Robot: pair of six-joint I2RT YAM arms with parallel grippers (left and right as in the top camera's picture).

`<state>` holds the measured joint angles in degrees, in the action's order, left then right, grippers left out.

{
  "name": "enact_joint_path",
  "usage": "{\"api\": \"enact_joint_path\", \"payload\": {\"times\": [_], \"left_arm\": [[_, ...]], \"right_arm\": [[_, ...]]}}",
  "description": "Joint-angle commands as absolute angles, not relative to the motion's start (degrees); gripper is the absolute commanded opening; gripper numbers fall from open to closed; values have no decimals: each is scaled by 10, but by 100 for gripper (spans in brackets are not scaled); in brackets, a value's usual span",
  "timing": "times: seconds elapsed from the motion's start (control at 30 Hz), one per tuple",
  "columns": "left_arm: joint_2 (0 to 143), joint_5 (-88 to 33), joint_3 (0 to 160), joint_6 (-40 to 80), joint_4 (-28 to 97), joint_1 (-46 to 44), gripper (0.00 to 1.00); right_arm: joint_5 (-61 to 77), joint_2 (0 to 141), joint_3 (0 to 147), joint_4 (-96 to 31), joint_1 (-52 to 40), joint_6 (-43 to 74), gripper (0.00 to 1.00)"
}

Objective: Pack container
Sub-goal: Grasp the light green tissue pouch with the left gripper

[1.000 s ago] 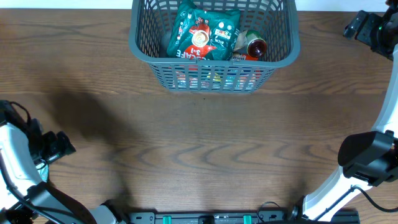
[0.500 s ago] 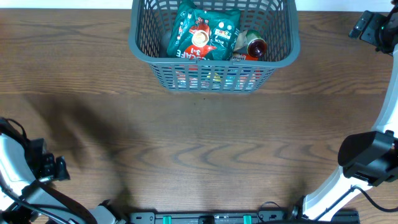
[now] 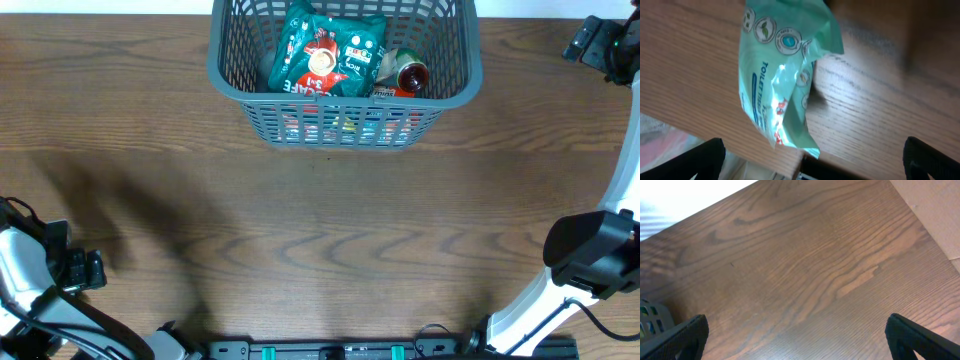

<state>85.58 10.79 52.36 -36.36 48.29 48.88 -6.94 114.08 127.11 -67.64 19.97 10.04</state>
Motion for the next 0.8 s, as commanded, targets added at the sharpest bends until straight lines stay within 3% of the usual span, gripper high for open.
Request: {"api": "enact_joint_path", "payload": {"times": [0.0,0.77], "left_arm": [[881,89,524,-382,479,502,99],[943,13,557,-377,393,525,99]], "right_arm": [[-74,1136,1270,-675,194,109,99],[-71,1136,1269,-675,194,146,99]]}}
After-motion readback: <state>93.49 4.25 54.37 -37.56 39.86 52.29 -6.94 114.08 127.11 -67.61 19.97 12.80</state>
